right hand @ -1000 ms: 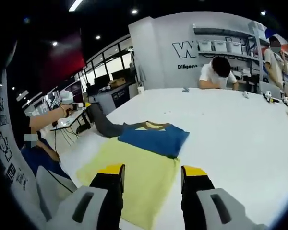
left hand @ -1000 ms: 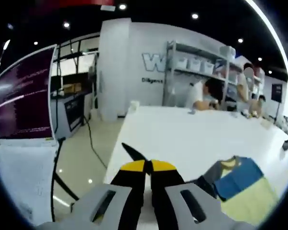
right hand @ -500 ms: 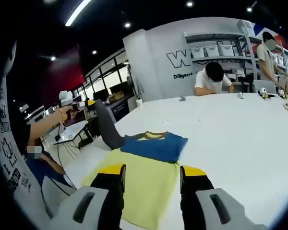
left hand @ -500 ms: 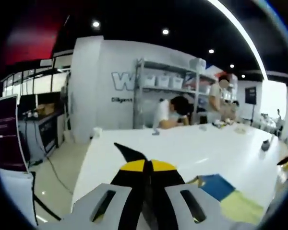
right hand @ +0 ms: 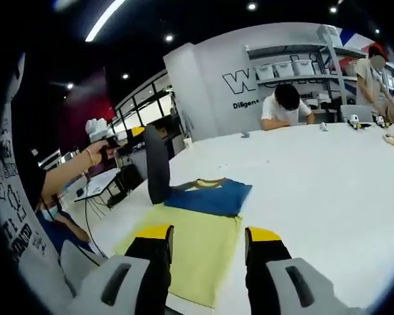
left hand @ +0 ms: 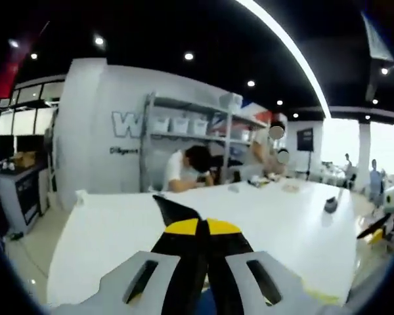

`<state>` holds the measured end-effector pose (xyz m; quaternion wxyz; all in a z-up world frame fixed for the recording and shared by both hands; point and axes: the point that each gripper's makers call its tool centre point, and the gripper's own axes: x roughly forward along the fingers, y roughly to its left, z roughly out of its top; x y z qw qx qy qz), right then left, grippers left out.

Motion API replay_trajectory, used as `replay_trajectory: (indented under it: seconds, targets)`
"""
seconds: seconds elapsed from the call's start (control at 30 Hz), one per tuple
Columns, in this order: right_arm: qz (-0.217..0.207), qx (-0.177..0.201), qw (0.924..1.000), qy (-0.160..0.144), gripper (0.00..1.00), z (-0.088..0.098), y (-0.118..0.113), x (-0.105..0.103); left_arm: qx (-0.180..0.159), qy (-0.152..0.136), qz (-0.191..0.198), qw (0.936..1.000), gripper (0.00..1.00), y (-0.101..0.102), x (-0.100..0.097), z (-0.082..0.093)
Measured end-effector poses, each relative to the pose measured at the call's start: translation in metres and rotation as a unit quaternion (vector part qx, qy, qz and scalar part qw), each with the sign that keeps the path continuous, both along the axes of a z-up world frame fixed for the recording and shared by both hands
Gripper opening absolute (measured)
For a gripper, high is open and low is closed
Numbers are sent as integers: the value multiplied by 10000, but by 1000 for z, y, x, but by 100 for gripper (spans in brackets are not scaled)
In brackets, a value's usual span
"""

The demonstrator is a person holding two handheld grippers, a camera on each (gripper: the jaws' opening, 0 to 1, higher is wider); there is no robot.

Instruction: Fold the garment on the visible template until the final outline fits inside the template.

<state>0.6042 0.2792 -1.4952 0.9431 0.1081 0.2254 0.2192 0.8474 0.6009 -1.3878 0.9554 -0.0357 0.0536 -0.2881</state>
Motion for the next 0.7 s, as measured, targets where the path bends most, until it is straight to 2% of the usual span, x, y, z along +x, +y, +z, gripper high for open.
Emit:
replay_trajectory:
  seconds: [0.03, 0.17, 0.23, 0.27, 0.3, 0.37, 0.47, 0.53, 0.63, 0.7]
  targets:
    - [-38, 7, 10000, 2, 40, -1, -2, -1, -11, 35, -91, 10000, 0, -15, -3, -4]
    - [-92, 45, 9999, 32, 40, -3, -4, -3, -23, 181, -269, 9995, 0, -40, -11, -21]
    - [-93, 36, 9999, 50, 40, -4, -4, -4, -36, 202, -283, 9994, 0, -47, -12, -26]
    - [-110, 32, 9999, 63, 40, -5, -6, -5, -40, 221, -295, 9993, 0, -52, -13, -33]
    - [-140, 42, 9999, 80, 40, -7, -10, -5, -131, 388, -420, 9983, 0, -63, -17, -44]
    - [-152, 39, 9998, 82, 40, -7, -11, -5, -123, 430, -491, 9978, 0, -72, -19, -52]
    - [-183, 23, 9998, 90, 40, -7, -16, -5, 57, 654, -901, 9938, 0, -100, -27, -79]
    - [-185, 41, 9998, 96, 40, -7, -17, -5, 156, 866, -1030, 9908, 0, -110, -30, -96]
    - [-168, -1, 9998, 109, 40, -7, -17, -6, 303, 1032, -1200, 9869, 0, -126, -34, -117]
    - [-197, 29, 9997, 111, 39, -7, -15, -6, 499, 1197, -1259, 9835, 0, -135, -38, -134]
